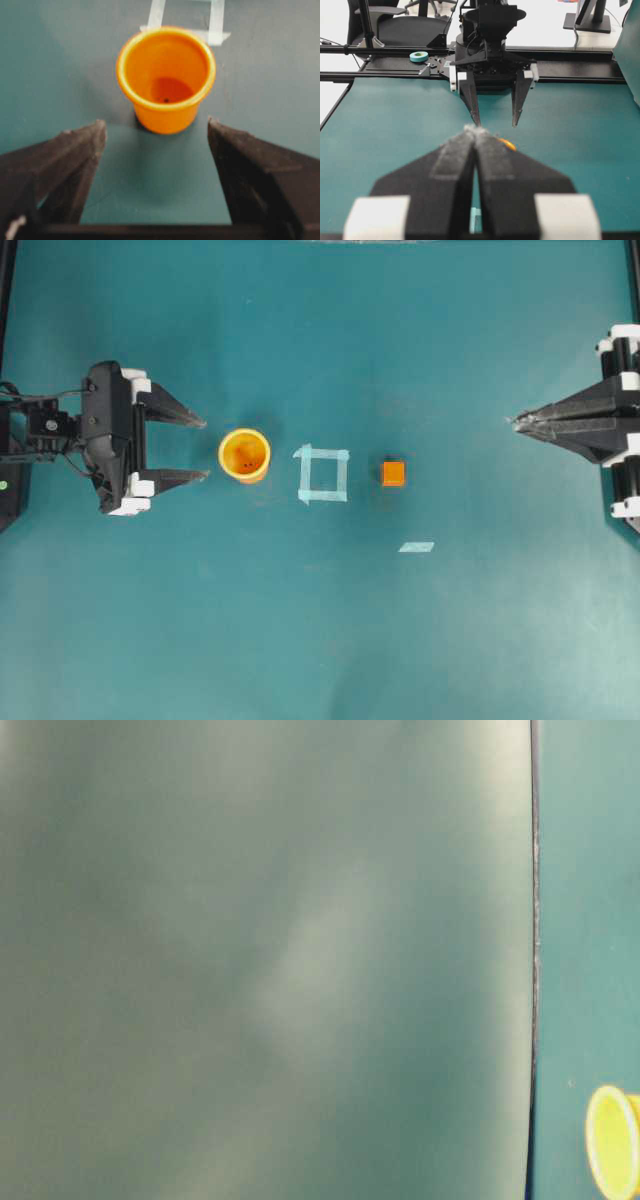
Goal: Move the cup backward with left arm.
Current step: 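Advance the left gripper around the orange cup and close on it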
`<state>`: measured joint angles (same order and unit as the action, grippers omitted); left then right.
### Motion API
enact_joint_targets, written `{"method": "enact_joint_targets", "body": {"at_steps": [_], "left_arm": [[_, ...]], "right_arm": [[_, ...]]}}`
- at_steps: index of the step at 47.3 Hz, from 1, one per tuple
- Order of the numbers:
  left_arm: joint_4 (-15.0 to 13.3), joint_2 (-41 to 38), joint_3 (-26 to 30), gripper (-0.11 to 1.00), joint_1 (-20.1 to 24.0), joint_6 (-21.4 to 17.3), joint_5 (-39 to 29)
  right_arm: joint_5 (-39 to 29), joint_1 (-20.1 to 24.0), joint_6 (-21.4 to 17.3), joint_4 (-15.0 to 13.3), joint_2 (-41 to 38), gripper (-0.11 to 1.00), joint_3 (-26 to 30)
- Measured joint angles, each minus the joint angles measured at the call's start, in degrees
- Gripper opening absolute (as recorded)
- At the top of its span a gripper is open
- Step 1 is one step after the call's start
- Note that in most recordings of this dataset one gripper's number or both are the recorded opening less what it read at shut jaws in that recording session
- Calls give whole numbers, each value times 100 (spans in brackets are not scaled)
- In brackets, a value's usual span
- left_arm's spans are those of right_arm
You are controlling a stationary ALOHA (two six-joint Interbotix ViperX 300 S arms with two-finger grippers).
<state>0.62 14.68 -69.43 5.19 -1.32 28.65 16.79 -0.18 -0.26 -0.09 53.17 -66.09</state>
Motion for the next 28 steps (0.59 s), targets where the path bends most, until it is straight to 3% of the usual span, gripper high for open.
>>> {"method": "enact_joint_targets", "body": {"at_steps": [28], "left_arm": [[9, -879, 413, 80, -105, 0, 0]], "right_arm": [[0, 0, 0, 0, -9, 0, 35]]}}
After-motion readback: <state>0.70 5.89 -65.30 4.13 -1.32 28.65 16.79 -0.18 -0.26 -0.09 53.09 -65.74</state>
